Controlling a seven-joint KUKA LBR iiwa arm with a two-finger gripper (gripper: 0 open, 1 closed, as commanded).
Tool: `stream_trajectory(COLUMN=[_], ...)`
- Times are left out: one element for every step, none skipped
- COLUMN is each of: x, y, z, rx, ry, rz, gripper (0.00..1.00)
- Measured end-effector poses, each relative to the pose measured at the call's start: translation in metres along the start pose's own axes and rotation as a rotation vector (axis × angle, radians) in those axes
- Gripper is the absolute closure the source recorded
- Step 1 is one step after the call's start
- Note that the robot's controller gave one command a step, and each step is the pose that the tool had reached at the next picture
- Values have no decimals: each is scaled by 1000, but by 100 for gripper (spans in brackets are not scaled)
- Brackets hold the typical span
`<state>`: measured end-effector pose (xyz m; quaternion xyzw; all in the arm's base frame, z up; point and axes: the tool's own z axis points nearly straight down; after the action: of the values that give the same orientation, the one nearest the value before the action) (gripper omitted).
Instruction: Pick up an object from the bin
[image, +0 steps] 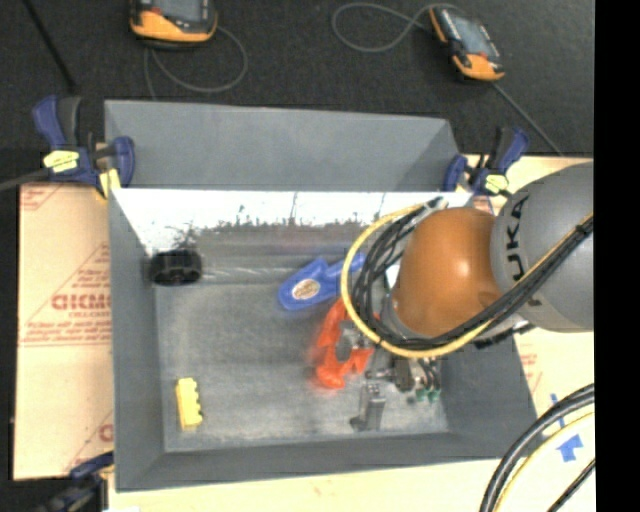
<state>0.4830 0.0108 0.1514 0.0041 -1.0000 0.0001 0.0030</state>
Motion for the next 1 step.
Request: stream_trajectory(x=[-2], y=[0], z=[-4], rx=[0], ry=[-8], rz=[0], gripper=[0])
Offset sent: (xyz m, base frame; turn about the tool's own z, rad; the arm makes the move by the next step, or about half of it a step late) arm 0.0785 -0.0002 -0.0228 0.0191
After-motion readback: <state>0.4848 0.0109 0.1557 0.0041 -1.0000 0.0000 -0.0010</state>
